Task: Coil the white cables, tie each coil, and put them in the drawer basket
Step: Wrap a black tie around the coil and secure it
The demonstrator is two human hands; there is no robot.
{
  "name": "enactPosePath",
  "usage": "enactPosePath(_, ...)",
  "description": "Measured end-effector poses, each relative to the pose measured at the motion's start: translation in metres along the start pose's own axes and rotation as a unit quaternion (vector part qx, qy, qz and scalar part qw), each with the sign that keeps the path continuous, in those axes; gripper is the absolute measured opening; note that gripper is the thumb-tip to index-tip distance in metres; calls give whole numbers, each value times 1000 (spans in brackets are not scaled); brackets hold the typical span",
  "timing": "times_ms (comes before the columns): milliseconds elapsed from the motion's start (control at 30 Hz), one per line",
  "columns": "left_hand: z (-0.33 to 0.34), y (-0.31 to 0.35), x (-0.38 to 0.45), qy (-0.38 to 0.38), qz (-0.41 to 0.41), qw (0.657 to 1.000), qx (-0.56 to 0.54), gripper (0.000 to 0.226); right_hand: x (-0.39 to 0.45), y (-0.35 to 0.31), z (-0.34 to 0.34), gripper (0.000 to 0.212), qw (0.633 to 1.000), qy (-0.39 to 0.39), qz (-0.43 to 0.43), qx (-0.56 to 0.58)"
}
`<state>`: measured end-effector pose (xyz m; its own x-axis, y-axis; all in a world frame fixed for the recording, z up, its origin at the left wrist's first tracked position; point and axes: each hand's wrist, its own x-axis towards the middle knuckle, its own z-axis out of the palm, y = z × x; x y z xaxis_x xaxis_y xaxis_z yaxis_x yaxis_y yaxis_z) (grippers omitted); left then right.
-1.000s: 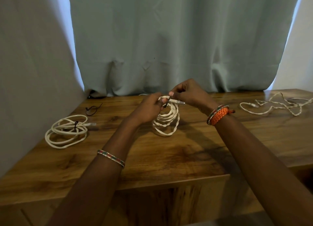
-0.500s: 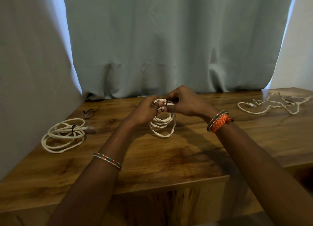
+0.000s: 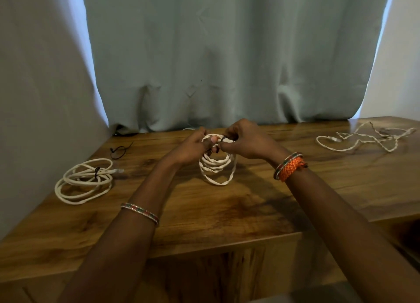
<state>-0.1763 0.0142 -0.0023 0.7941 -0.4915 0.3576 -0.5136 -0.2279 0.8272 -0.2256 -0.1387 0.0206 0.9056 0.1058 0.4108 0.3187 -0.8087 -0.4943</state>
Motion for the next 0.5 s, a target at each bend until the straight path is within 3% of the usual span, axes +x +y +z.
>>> enactPosePath(100, -2, 1, -1, -21, 11, 1000, 0, 17, 3, 0, -1, 20, 999, -13, 32, 19)
enactPosePath(300, -9, -1, 0, -52, -31, 995, -77, 14, 10, 4, -10, 22, 990, -77, 80, 82)
enactPosePath(500, -18, -1, 2, -66, -17, 995, -66, 25, 8, 4, -13, 21, 989, -74, 93, 92)
